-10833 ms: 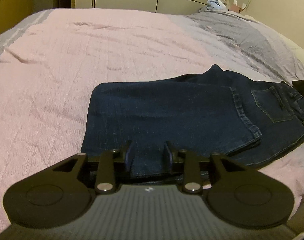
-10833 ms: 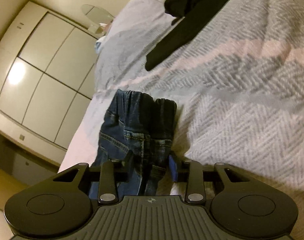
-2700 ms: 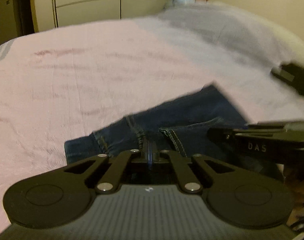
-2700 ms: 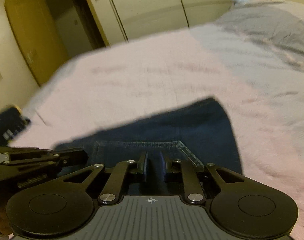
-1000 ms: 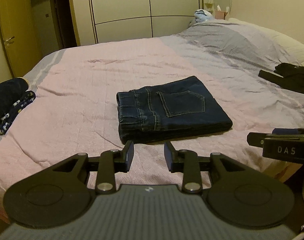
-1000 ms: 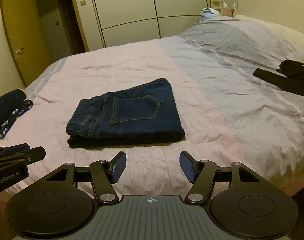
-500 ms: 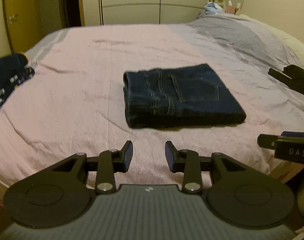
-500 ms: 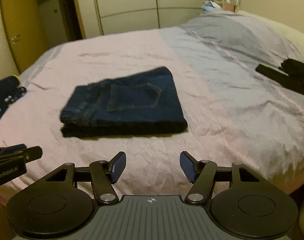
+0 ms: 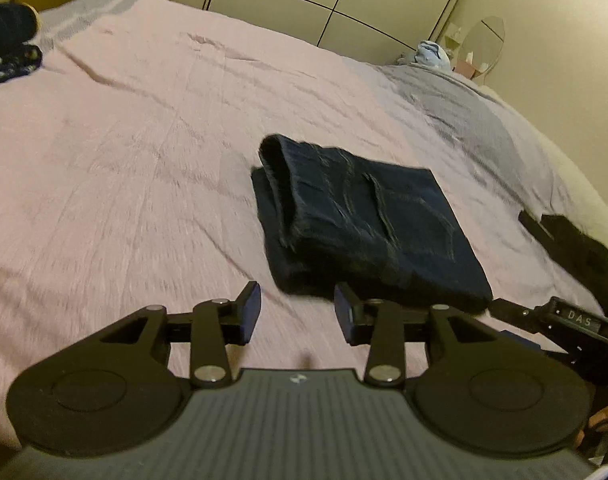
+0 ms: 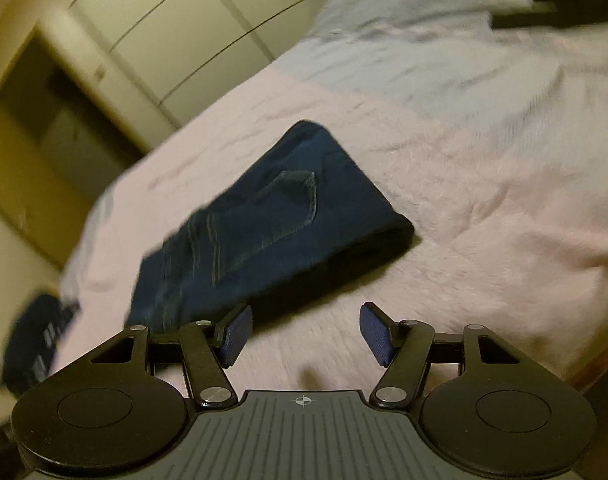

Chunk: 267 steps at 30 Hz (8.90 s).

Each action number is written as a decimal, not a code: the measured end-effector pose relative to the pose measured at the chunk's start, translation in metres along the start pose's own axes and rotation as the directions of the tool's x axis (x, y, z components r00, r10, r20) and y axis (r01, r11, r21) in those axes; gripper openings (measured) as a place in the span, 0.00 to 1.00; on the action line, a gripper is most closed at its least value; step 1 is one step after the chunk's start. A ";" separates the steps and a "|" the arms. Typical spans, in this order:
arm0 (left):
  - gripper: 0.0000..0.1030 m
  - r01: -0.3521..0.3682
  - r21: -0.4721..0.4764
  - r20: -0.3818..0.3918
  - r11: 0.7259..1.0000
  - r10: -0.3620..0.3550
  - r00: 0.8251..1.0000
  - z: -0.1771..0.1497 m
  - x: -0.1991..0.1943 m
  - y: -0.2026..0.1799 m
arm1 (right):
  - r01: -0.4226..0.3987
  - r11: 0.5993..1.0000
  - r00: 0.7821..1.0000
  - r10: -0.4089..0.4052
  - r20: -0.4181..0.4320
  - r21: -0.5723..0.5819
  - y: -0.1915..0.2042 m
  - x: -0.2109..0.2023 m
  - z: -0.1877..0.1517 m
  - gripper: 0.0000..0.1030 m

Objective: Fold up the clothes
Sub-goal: 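Reach both tools to the folded jeans edge and close on it, then lift the folded jeans off the bed with both tools, then carry the lifted jeans with both tools toward the dark patterned folded cloth, then lower the jeans onto the dark patterned folded cloth with both tools, then open both tools and withdraw them from the stacked jeans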

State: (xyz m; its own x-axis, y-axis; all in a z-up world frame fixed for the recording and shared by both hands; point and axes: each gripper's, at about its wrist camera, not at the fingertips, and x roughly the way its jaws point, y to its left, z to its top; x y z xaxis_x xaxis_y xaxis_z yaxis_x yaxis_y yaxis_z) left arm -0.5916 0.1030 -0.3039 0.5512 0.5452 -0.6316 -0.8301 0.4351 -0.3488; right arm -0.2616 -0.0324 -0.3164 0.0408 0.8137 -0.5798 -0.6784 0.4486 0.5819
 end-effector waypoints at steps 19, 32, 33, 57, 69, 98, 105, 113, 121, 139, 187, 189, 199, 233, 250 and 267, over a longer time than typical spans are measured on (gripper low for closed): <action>0.32 -0.045 -0.013 -0.319 0.999 0.039 0.947 0.179 0.039 -0.033 | 0.229 0.970 0.946 -0.202 -0.253 0.080 0.063 0.050 0.130 0.61; 0.34 0.087 0.185 -0.458 0.979 0.007 0.889 0.230 0.037 -0.076 | 0.405 0.908 0.871 -0.348 -0.348 0.105 0.108 0.006 0.139 0.61; 0.34 0.116 0.197 -0.465 0.974 -0.011 0.885 0.237 0.035 -0.070 | 0.422 0.897 0.869 -0.360 -0.340 0.129 0.111 0.002 0.136 0.61; 0.43 0.543 0.378 -0.643 0.750 -0.208 0.737 0.290 0.119 -0.023 | 0.164 0.522 0.924 -0.378 0.054 0.837 0.137 -0.063 -0.020 0.61; 0.49 0.661 0.298 -0.780 0.688 -0.224 0.585 0.263 0.270 -0.049 | 0.141 0.476 0.930 -0.365 0.049 0.868 0.070 0.025 -0.014 0.61; 0.23 0.751 -0.061 -0.830 0.658 -0.452 0.328 0.201 0.340 -0.037 | 0.184 0.647 0.947 -0.318 0.043 0.740 0.067 0.076 -0.011 0.25; 0.22 0.630 -0.149 -0.700 0.762 -0.531 0.478 0.231 0.271 0.017 | 0.133 0.775 0.985 -0.171 0.003 0.618 0.098 0.065 0.032 0.22; 0.22 0.454 -0.225 -0.430 0.862 -0.505 0.748 0.275 0.136 0.105 | -0.017 0.912 0.984 0.088 -0.156 0.410 0.185 0.088 0.073 0.22; 0.22 0.291 -0.334 -0.157 0.897 -0.358 0.921 0.304 -0.010 0.223 | -0.216 0.951 0.890 0.285 -0.356 0.222 0.313 0.134 0.083 0.22; 0.22 0.134 -0.450 0.067 0.883 -0.116 0.991 0.417 -0.184 0.570 | -0.434 0.890 0.729 0.439 -0.525 0.141 0.674 0.294 -0.062 0.22; 0.04 -0.244 0.014 -0.174 0.970 0.243 0.954 0.284 -0.139 0.568 | -0.420 0.457 0.853 -0.096 -0.512 -0.785 0.712 0.298 -0.257 0.46; 0.04 -0.247 0.013 -0.157 0.969 0.246 0.956 0.286 -0.146 0.563 | -0.414 0.457 0.863 -0.078 -0.499 -0.787 0.715 0.284 -0.251 0.46; 0.03 -0.265 0.028 -0.189 0.964 0.266 0.945 0.266 -0.149 0.559 | -0.430 0.489 0.829 -0.119 -0.546 -0.759 0.713 0.284 -0.263 0.46; 0.37 -0.564 -0.029 -0.173 0.825 0.551 0.816 0.313 -0.239 0.429 | -0.337 0.678 0.886 -0.006 -0.464 -0.653 0.717 0.189 -0.155 0.58; 0.41 -0.709 -0.215 -0.174 0.671 0.688 0.704 0.280 -0.235 0.292 | -0.480 0.479 0.857 0.078 -0.510 -0.735 0.661 0.149 -0.084 0.60; 0.60 -0.775 -0.394 -0.160 0.494 0.793 0.588 0.251 -0.234 0.150 | -0.593 0.319 0.798 0.110 -0.592 -0.740 0.592 0.102 -0.029 0.61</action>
State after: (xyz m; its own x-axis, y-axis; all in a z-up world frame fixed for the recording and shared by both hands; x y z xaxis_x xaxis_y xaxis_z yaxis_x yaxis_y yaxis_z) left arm -0.8238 0.2199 -0.0346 -0.3480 0.5506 -0.7588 -0.8707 -0.4899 0.0438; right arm -0.6800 0.3052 -0.0475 -0.4764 0.4799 -0.7367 -0.7831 -0.6125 0.1074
